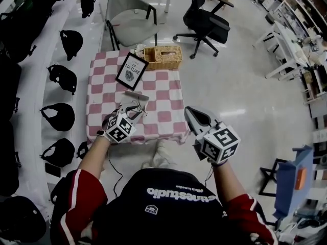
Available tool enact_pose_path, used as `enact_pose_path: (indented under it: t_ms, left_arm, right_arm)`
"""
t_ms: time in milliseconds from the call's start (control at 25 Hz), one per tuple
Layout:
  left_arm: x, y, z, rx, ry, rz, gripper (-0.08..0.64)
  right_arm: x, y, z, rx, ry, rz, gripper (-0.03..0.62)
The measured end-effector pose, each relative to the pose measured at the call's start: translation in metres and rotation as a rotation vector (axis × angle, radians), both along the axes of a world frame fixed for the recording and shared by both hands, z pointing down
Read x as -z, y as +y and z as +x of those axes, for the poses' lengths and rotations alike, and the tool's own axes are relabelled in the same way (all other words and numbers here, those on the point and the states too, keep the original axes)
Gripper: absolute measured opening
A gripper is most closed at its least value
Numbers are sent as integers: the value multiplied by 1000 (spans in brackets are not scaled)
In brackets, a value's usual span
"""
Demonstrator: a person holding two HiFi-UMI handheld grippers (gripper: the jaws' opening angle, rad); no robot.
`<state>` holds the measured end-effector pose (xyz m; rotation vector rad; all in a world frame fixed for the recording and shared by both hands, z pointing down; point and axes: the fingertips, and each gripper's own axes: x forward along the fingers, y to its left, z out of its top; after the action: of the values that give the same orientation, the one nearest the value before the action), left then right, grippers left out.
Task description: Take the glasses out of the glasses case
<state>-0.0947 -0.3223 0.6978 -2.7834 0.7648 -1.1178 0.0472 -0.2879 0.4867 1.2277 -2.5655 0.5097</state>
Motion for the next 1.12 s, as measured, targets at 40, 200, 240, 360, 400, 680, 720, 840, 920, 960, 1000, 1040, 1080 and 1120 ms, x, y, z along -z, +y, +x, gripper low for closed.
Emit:
enact_pose_path:
  t_ms: [40, 200, 240, 360, 400, 680, 720, 840, 920, 960, 1000, 1040, 1080, 1120]
  left_arm:
    - [-6, -1, 1, -16, -17, -7, 109]
    - [-27, -8, 6, -67, -63, -32, 109]
    - [-32, -10, 7, -77, -77, -39, 109]
    - [-49, -14, 7, -108, -118, -61, 109]
    - [-53, -15, 8, -119, -129, -68, 109]
    - [-92, -19, 8, -181, -207, -125, 109]
    - [-97, -19, 8, -189, -219, -132, 109]
    - [-113, -19, 8, -218, -267, -140, 109]
    - [-123, -17, 9, -235, -296, -147, 109]
    - [-127, -17, 10, -240, -306, -153, 109]
    - [-130, -17, 10, -242, -311, -160, 109]
    - [-134, -18, 11, -239, -312, -169, 109]
    - [-137, -19, 13, -233, -309, -180, 109]
    - [-140, -20, 13, -225, -306, -192, 109]
  right_arm:
    - [-2, -2, 0, 0, 1, -4, 4]
    - [-8, -10, 1, 3, 5, -19, 5]
    - [-9, -12, 1, 4, 6, -22, 5]
    - [-14, -16, 3, 0, 4, -32, 5]
    - [-15, -18, 4, -3, 4, -35, 5]
    - [-24, -28, 14, -23, -1, -58, 5]
    - [-24, -30, 15, -26, -2, -59, 5]
    - [-26, -33, 19, -31, -7, -67, 4]
    - [-29, -34, 21, -35, -10, -79, 5]
    - [-30, -34, 22, -37, -12, -84, 4]
    - [-31, -35, 23, -39, -14, -88, 5]
    - [-32, -36, 23, -40, -17, -92, 4]
    - [-33, -37, 24, -40, -21, -95, 4]
    - [-33, -38, 25, -39, -27, -98, 5]
